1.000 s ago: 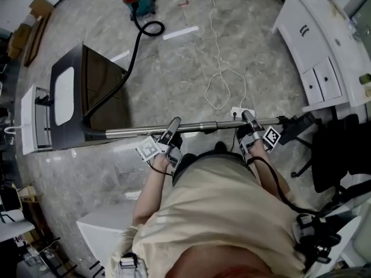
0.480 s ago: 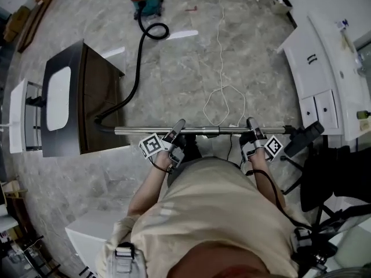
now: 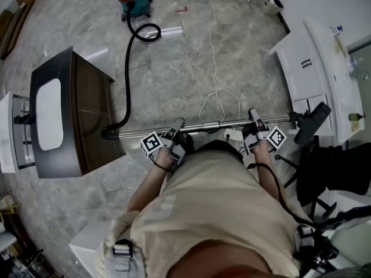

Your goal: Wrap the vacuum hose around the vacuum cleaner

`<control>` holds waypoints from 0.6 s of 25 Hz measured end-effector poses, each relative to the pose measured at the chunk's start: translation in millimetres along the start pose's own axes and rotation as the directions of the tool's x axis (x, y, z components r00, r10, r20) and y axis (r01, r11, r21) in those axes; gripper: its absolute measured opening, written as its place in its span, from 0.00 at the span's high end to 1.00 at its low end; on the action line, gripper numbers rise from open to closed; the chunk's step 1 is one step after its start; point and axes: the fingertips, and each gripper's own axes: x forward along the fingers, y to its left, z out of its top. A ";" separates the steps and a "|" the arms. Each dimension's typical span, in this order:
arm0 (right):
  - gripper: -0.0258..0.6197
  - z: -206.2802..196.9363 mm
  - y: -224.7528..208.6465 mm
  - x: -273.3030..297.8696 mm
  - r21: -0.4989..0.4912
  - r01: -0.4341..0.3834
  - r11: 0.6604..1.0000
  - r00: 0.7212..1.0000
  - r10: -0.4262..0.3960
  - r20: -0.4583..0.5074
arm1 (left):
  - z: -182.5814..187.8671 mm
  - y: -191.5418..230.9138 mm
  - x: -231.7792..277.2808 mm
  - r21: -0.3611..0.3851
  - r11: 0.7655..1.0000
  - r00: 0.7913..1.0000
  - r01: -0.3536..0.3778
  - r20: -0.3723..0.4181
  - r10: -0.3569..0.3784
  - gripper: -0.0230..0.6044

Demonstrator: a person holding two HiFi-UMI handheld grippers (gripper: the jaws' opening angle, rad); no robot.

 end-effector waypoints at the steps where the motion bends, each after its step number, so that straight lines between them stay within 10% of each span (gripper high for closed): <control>1: 0.82 4.6 4.5 7.6 -0.017 -0.004 1.000 1.000 0.004 -0.006 | 1.4 3.1 2.1 -0.029 1.000 1.000 -0.010 0.010 0.011 0.74; 15: 0.82 18.6 20.1 142.1 -0.132 -0.064 0.989 0.982 0.039 -0.185 | 32.3 42.8 24.3 -0.303 0.941 0.981 -0.149 0.075 0.180 0.66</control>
